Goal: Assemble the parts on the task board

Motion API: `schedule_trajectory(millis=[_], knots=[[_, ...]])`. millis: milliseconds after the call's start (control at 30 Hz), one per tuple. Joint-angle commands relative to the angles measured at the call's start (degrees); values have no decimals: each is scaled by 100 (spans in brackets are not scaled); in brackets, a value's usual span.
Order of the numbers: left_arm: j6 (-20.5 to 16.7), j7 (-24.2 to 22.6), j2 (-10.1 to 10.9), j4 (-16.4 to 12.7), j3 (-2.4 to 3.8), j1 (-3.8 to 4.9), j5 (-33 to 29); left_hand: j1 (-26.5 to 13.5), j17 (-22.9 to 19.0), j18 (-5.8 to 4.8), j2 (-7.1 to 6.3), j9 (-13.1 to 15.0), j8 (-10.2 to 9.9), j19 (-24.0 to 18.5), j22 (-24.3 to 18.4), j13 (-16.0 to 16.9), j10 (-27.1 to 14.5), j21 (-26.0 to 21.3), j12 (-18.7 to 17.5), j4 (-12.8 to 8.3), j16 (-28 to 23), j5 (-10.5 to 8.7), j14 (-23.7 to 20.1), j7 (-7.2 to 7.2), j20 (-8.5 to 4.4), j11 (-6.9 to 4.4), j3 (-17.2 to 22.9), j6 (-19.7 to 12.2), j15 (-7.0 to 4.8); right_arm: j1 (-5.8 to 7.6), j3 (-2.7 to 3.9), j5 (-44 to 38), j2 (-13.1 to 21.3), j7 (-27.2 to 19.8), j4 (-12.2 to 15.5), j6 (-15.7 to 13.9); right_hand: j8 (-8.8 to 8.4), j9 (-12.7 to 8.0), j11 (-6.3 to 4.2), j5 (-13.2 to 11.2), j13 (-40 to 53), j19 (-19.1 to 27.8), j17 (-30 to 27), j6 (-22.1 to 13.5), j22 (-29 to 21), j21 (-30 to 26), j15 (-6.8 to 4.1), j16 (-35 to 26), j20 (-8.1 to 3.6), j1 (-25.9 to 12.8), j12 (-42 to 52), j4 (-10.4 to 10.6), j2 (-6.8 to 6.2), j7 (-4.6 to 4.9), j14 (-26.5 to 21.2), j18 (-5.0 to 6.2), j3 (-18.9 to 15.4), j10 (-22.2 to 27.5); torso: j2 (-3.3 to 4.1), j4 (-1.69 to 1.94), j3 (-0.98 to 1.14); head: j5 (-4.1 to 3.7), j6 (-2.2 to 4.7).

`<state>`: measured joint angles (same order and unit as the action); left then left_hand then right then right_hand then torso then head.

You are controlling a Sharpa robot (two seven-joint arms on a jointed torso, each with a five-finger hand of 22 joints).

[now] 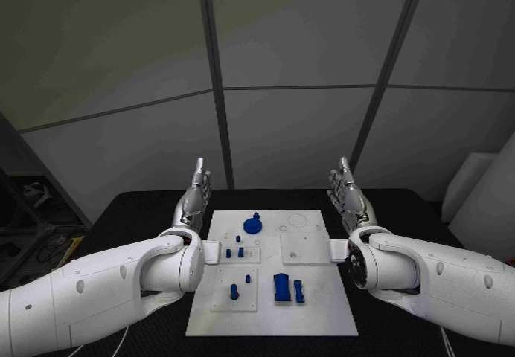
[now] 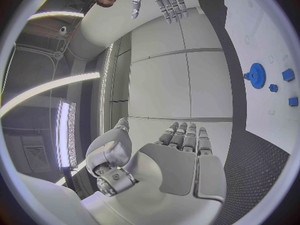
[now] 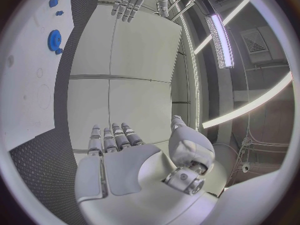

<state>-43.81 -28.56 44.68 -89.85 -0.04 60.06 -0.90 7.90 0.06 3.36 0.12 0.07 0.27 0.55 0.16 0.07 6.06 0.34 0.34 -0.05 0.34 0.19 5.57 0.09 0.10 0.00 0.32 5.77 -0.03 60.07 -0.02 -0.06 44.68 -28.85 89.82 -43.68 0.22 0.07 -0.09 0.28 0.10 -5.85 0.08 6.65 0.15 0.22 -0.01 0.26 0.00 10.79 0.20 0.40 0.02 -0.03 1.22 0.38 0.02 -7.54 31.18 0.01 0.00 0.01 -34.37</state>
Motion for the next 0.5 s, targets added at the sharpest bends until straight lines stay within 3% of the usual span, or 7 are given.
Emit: schedule_trajectory(millis=[33,67,133,167,267,300,500], knots=[[-31,-123,2,-10,4,10,90,-337,-6,-336,-12,-7,-27,-55,-16,-7,-606,-34,-34,5,-34,-19,-557,-9,-10,0,-32,-577,3,9,2,6,1,-95,13,-44,-22,-7,9,-28,-10,177,-8,-212,-15,-22,1,-26,0,-351,-20,-40,-2,3,-122,-38,-2,244,0,-1,0,-1,-1],[-31,-123,2,-10,4,10,90,-790,-6,-336,-12,-7,-27,-55,-16,-7,-606,-34,-34,5,-34,-19,-557,-9,-10,0,-32,-577,3,9,2,6,1,-95,13,-44,-22,-7,9,-28,-10,585,-8,-219,-15,-22,1,-26,0,-381,-20,-40,-2,3,-122,-38,-2,263,0,-1,0,-1,-1],[-31,-123,2,-10,4,10,90,-790,-6,-336,-12,-7,-27,-55,-16,-7,-606,-34,-34,5,-34,-19,-557,-9,-10,0,-32,-577,3,9,2,6,1,-95,13,-44,-22,-7,9,-28,-10,585,-8,-259,-15,-22,1,-26,0,-426,-20,-40,-2,3,-122,-38,-2,297,0,-1,0,-1,-1],[-31,-123,2,-10,4,10,90,-790,-6,-336,-12,-7,-27,-55,-16,-7,-606,-34,-34,5,-34,-19,-557,-9,-10,0,-32,-577,3,9,2,6,1,-95,13,-44,-22,-7,9,-28,-10,585,-8,-665,-15,-22,1,-26,0,-451,-20,-40,-2,3,-122,-38,-2,313,0,-1,0,-1,-1],[-31,-123,2,-10,4,10,90,-790,-6,-336,-12,-7,-27,-55,-16,-7,-606,-34,-34,5,-34,-19,-557,-9,-10,0,-32,-577,3,9,2,6,1,-95,13,-44,-22,-7,9,-28,-10,585,-8,-665,-15,-22,1,-26,0,-640,-20,-40,-2,3,-122,-38,-2,754,0,-1,0,-1,-1],[-31,-123,2,-10,4,10,90,-790,-6,-336,-12,-7,-27,-55,-16,-7,-606,-34,-34,5,-34,-19,-557,-9,-10,0,-32,-577,3,9,2,6,1,-95,13,-44,-22,-7,9,-28,-10,585,-8,-665,-15,-22,1,-26,0,-1079,-20,-40,-2,3,-122,-38,-2,754,0,-1,0,-1,-1],[-31,-123,2,-10,4,10,90,-790,-6,-336,-12,-7,-27,-55,-16,-7,-606,-34,-34,5,-34,-19,-557,-9,-10,0,-32,-577,3,9,2,6,1,-95,13,-44,-22,-7,9,-28,-10,585,-8,-665,-15,-22,1,-26,0,-1079,-20,-40,-2,3,-122,-38,-2,754,0,-1,0,-1,-1]])
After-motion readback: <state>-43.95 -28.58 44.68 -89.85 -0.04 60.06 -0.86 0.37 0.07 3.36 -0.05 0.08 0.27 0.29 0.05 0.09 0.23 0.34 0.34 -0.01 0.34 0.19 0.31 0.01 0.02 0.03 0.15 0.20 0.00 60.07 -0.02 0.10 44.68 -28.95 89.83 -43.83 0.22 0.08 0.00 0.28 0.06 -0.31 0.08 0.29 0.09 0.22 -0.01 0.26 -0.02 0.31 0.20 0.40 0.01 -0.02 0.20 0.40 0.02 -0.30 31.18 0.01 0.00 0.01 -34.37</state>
